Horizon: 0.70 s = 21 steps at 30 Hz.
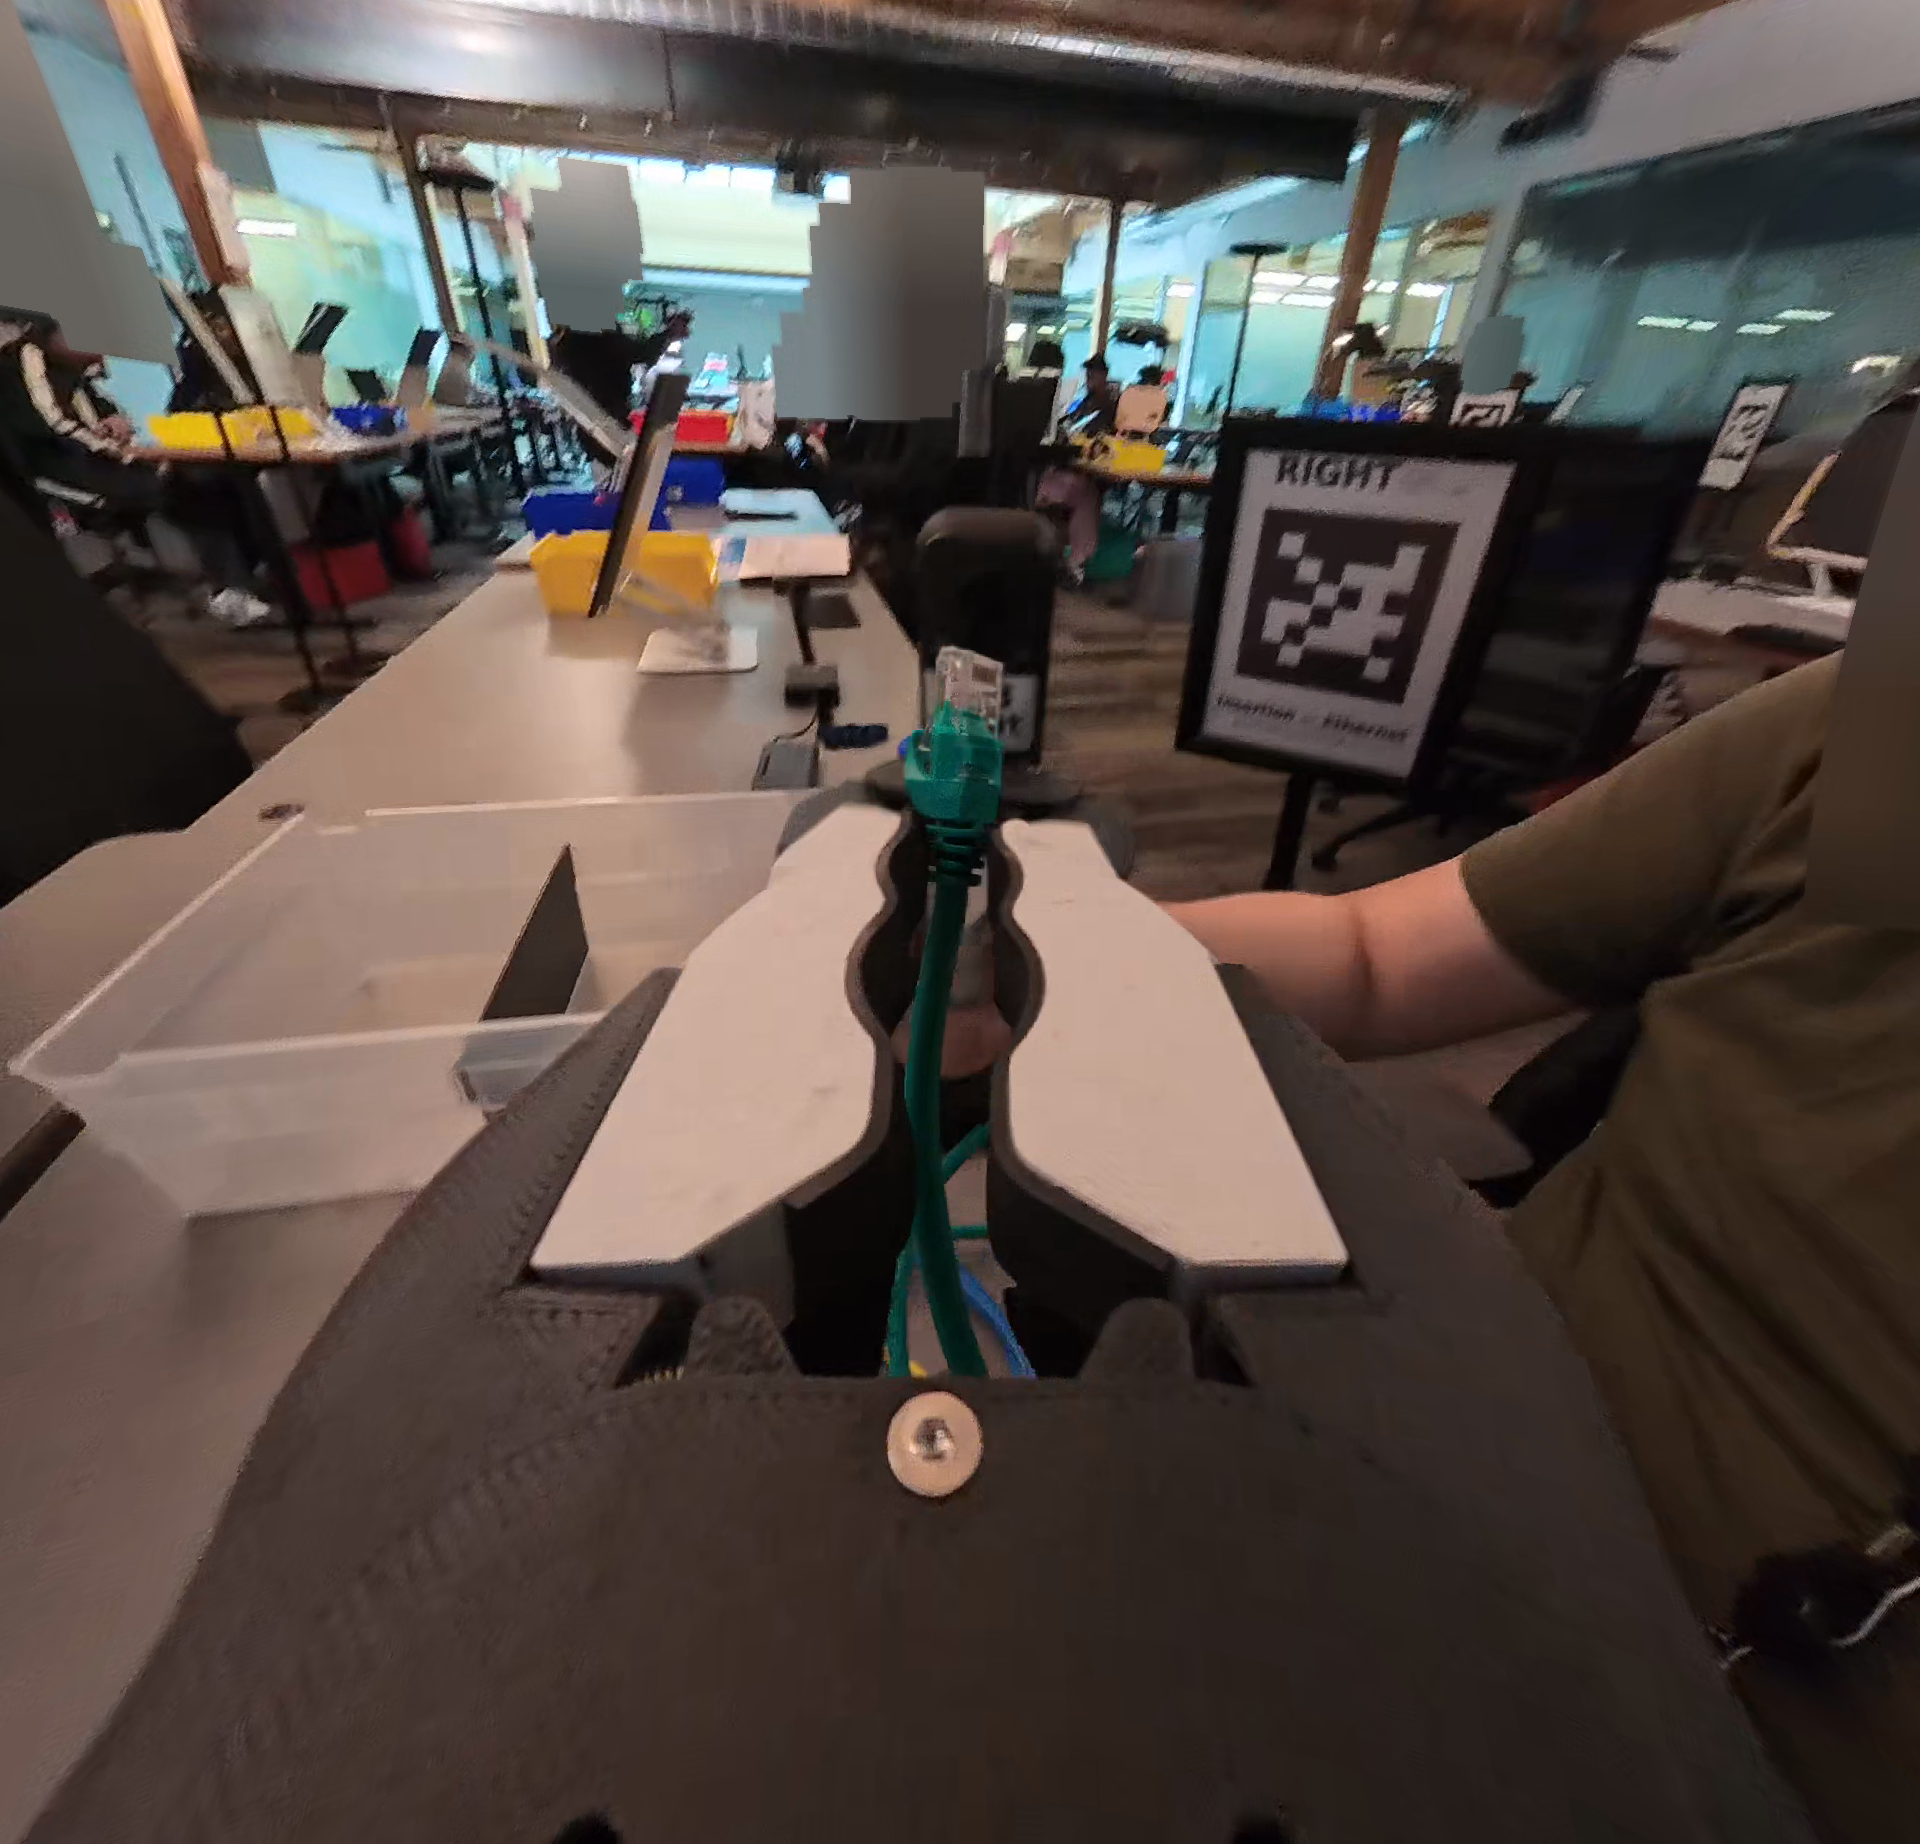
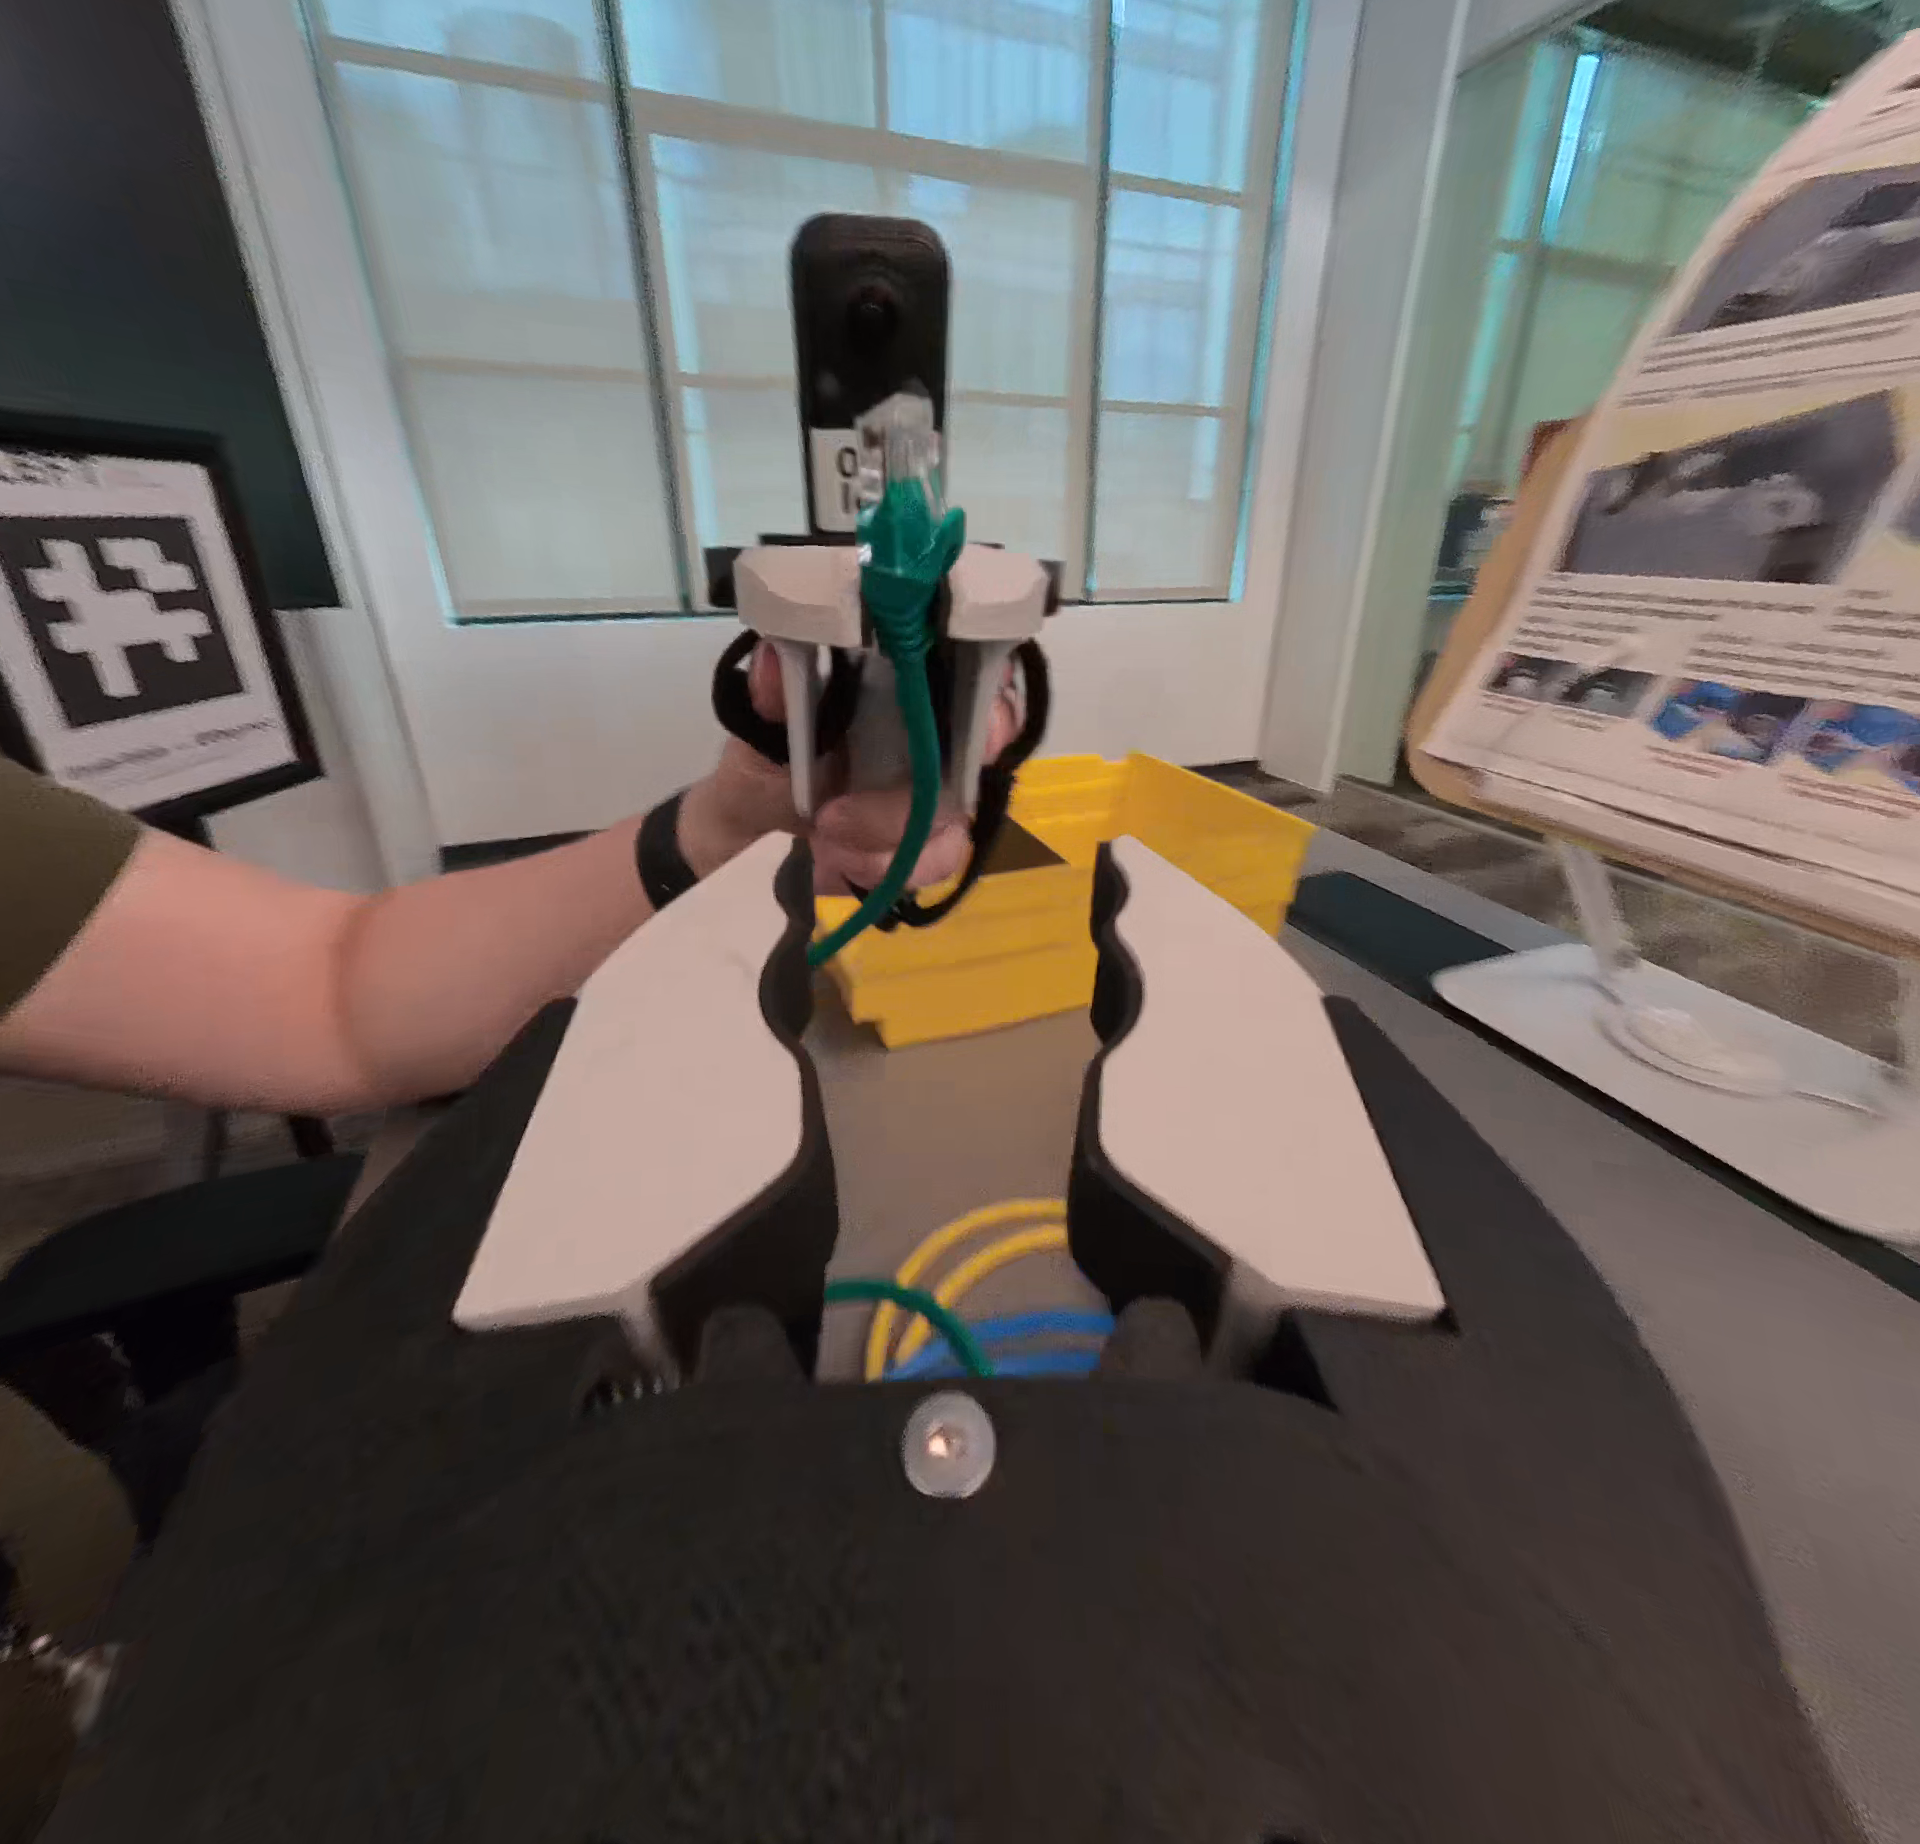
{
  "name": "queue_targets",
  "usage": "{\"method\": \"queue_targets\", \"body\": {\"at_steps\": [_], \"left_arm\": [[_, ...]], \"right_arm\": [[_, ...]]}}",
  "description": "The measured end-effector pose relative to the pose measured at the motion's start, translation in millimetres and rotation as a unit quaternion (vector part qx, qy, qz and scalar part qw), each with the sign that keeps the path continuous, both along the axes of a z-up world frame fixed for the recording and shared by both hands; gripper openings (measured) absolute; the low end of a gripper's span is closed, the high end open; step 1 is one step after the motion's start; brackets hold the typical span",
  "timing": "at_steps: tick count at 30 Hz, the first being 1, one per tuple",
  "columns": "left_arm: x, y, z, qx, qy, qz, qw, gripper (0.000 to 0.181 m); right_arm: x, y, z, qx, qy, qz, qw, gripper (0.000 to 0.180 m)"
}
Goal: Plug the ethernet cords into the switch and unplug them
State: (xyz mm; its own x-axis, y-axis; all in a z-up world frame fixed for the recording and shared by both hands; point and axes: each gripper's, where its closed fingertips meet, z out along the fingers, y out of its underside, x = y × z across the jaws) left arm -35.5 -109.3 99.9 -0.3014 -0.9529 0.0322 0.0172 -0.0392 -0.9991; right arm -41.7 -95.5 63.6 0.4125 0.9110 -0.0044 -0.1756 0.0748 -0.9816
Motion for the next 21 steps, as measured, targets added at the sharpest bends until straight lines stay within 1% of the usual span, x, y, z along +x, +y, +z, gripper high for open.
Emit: {"method": "queue_targets", "body": {"at_steps": [4,5,6,7,8,10,14,17,19,21], "left_arm": [[-5.3,4.8,18.6,-0.016,-0.029,-0.015,0.999,0.010],[-6.7,7.9,20.4,-0.019,-0.030,-0.015,0.999,0.010],[-9.6,8.9,22.4,-0.022,-0.035,-0.023,0.999,0.011],[-13.8,9.4,25.9,-0.032,-0.047,-0.033,0.998,0.011],[-18.4,11.2,29.5,-0.042,-0.059,-0.039,0.997,0.011],[-26.3,17.1,32.4,-0.051,-0.076,-0.037,0.995,0.011],[-36.1,43.6,30.8,-0.041,-0.075,0.023,0.996,0.011],[-49.0,67.8,30.8,-0.031,-0.053,0.099,0.993,0.014],[-59.6,83.6,29.1,-0.003,-0.026,0.172,0.985,0.032],[-67.1,90.0,27.3,0.041,0.010,0.231,0.972,0.053]], "right_arm": [[-36.7,19.6,8.0,0.032,-0.015,0.007,0.999,0.050],[-43.7,21.8,10.8,0.039,-0.016,0.018,0.999,0.044],[-47.6,23.3,14.9,0.051,-0.016,0.026,0.998,0.023],[-48.5,26.2,21.0,0.065,-0.008,0.024,0.998,0.013],[-49.7,28.6,25.5,0.074,-0.004,0.029,0.997,0.010],[-55.9,33.1,26.6,0.062,-0.025,0.058,0.996,0.008],[-67.1,56.7,21.4,0.041,-0.121,0.047,0.991,0.006],[-66.1,81.3,18.5,0.019,-0.200,-0.007,0.980,0.006],[-58.8,96.8,18.9,0.023,-0.235,-0.071,0.969,0.006],[-50.6,106.1,13.1,0.041,-0.291,-0.131,0.947,0.006]]}}
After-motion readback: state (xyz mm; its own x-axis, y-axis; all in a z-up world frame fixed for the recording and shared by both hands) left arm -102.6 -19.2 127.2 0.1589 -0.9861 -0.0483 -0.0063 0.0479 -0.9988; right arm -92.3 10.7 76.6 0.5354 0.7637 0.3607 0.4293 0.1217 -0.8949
